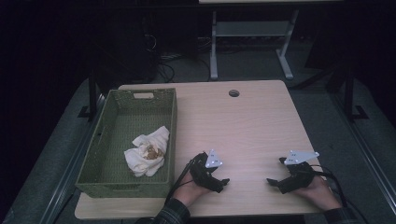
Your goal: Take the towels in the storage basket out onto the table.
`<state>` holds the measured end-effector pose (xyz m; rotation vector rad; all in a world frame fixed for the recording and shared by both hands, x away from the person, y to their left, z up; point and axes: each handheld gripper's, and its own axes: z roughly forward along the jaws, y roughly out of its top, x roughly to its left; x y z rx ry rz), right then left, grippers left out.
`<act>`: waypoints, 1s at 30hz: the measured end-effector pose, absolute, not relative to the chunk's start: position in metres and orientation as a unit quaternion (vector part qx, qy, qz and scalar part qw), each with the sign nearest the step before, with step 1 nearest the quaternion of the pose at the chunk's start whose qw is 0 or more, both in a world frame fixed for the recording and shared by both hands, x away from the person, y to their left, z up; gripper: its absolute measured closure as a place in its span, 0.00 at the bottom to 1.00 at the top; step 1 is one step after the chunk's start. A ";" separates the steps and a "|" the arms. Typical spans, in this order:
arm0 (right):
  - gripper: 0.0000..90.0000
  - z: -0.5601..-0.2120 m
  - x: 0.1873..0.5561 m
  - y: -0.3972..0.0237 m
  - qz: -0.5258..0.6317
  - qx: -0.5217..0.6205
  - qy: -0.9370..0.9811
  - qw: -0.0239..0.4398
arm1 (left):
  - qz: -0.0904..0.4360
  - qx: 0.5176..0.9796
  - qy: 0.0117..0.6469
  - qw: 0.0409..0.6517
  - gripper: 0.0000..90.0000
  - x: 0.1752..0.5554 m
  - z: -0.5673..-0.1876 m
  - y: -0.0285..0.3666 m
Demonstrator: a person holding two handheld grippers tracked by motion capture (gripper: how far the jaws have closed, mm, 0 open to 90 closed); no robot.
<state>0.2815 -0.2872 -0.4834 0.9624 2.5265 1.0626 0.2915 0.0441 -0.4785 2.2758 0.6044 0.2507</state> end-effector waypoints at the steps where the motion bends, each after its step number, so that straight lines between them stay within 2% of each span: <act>1: 0.02 -0.483 0.281 -0.287 0.363 0.329 0.864 0.118 | 0.098 0.890 0.236 0.377 0.14 0.292 -0.478 0.044; 30: 0.02 -0.483 0.282 -0.287 0.363 0.325 0.866 0.115 | 0.079 0.890 0.248 0.374 0.15 0.296 -0.464 0.044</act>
